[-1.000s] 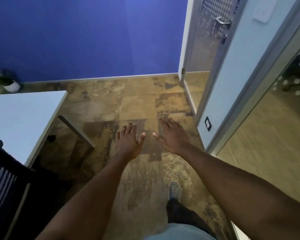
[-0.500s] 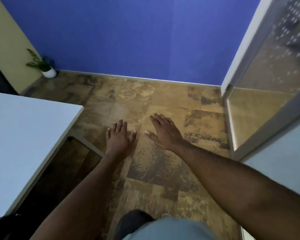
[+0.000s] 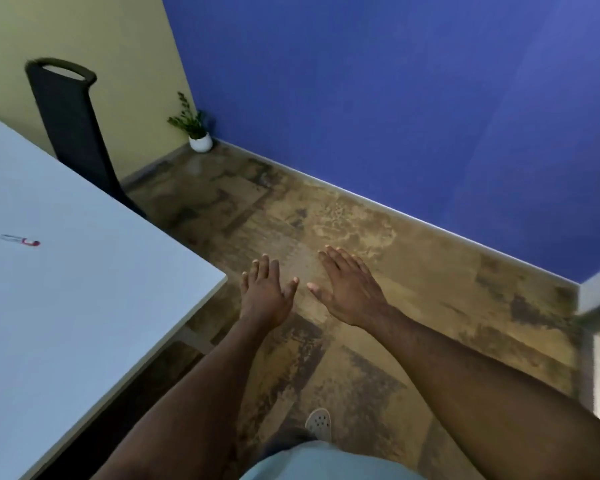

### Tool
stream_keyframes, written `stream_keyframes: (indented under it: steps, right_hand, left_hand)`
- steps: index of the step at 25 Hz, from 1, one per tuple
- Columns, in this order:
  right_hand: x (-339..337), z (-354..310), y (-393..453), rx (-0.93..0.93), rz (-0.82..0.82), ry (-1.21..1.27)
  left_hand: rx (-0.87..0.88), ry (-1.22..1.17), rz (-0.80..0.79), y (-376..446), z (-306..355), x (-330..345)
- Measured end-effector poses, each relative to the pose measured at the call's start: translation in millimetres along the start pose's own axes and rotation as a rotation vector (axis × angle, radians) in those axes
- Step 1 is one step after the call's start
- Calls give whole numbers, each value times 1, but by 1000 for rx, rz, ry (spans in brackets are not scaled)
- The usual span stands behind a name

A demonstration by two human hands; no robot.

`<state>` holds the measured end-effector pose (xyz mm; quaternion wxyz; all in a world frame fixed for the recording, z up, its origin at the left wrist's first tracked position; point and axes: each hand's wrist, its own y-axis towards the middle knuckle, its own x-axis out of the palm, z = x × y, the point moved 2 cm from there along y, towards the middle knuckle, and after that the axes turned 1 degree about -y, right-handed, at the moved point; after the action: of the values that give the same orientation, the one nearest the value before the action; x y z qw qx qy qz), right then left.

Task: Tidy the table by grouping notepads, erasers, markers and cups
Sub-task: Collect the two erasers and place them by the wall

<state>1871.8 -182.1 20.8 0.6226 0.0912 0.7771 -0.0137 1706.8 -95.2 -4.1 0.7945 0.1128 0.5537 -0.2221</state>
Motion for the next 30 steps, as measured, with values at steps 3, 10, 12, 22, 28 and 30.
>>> stream_keyframes:
  steps: [3,10,12,22,28,30]
  right_hand:
    - [-5,18,91,-51,5,9]
    - [16,26,284,-265,-62,97]
    - [26,23,348,-344,-101,99]
    - [57,-50,547,-842,-351,174]
    - [90,-139,598,-1058,-452,194]
    - [104,-172,614,-1124,-454,184]
  left_hand:
    - [-56,14,17,83,-11,-15]
    - [-291,-10,96,208,-59,-49]
    - [-402,-27,151,242,-78,-55]
    - [-1020,-141,360,310,-164,-101]
    - [-1269,-112,442,302,-229,-109]
    - [-1326,-128,457,302,-259,-109]
